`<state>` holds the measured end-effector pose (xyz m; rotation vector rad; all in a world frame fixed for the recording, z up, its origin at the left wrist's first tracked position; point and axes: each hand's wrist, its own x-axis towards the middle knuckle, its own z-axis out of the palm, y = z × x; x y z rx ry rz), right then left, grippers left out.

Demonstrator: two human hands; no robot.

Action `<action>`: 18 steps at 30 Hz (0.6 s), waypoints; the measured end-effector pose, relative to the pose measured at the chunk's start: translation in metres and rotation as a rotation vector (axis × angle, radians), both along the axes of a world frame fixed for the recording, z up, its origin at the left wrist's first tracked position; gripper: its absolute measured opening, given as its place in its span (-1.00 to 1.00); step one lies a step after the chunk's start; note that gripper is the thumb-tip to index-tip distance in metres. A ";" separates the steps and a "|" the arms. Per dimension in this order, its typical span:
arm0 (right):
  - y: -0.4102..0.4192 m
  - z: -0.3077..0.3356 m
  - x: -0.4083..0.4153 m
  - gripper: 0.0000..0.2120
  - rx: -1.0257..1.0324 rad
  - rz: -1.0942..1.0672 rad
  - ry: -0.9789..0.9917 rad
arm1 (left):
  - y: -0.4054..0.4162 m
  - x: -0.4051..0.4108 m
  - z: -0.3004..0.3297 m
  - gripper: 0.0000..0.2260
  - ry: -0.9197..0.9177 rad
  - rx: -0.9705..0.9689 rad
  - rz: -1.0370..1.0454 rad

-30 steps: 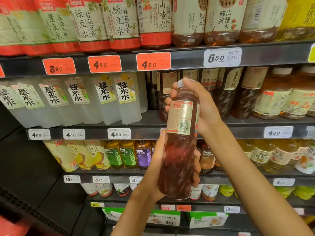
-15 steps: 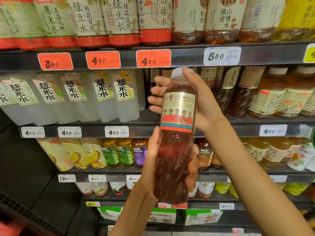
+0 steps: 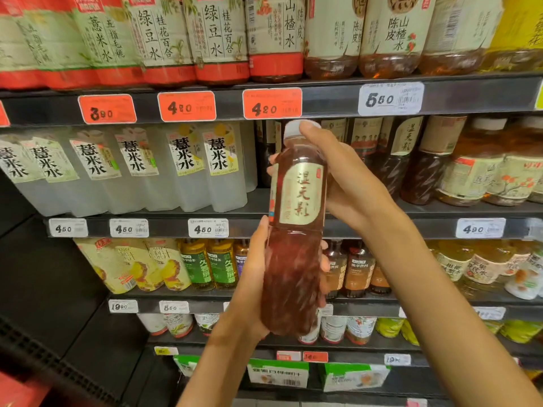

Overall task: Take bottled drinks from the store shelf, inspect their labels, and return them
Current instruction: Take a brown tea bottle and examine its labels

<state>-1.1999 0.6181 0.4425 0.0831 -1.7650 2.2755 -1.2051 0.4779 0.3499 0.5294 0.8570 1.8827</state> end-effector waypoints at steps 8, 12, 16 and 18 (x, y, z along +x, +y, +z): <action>0.002 -0.002 -0.004 -0.78 -0.206 0.131 0.073 | 0.004 -0.002 -0.005 -0.26 0.119 -0.186 0.086; 0.005 -0.007 -0.006 -0.80 -0.115 -0.006 0.081 | -0.001 -0.003 -0.004 -0.22 0.169 -0.249 0.164; 0.006 -0.009 -0.007 -0.81 -0.400 0.103 0.012 | -0.008 0.004 0.001 -0.37 0.003 -0.089 -0.027; 0.008 -0.013 -0.010 -0.79 -0.535 0.104 -0.053 | -0.012 0.006 0.005 -0.40 -0.081 0.015 -0.106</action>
